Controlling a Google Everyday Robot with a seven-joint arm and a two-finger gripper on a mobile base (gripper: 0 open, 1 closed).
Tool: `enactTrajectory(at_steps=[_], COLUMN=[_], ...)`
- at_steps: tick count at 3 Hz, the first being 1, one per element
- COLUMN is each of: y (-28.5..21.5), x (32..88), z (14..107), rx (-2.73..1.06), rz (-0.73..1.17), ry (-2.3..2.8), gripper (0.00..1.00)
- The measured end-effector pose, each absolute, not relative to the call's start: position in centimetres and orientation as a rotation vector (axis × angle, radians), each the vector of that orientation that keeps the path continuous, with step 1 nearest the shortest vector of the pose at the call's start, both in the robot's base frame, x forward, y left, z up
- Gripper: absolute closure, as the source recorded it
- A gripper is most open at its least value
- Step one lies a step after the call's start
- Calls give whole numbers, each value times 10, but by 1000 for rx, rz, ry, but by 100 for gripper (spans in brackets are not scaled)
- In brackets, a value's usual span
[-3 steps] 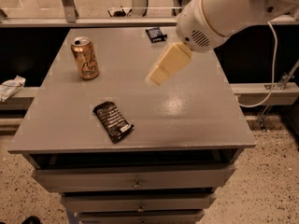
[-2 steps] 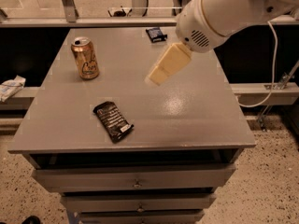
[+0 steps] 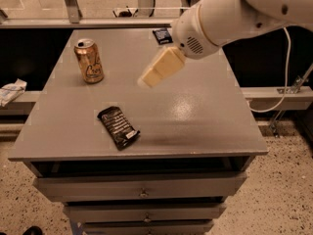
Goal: Knock orange can over
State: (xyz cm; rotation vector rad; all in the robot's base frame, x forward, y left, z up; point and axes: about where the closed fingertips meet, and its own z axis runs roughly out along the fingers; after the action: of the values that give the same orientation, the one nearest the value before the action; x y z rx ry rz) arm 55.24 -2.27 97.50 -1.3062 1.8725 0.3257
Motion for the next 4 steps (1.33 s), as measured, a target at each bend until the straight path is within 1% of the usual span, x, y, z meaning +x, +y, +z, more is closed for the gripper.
enactTrajectory(at_steps=[2, 3, 4], y=[51, 85, 112], x=[643, 676, 696], z=[964, 951, 928], rx=[-1148, -1117, -1094], rz=[524, 596, 665], ry=[1716, 1658, 1634], gripper=[0, 0, 0])
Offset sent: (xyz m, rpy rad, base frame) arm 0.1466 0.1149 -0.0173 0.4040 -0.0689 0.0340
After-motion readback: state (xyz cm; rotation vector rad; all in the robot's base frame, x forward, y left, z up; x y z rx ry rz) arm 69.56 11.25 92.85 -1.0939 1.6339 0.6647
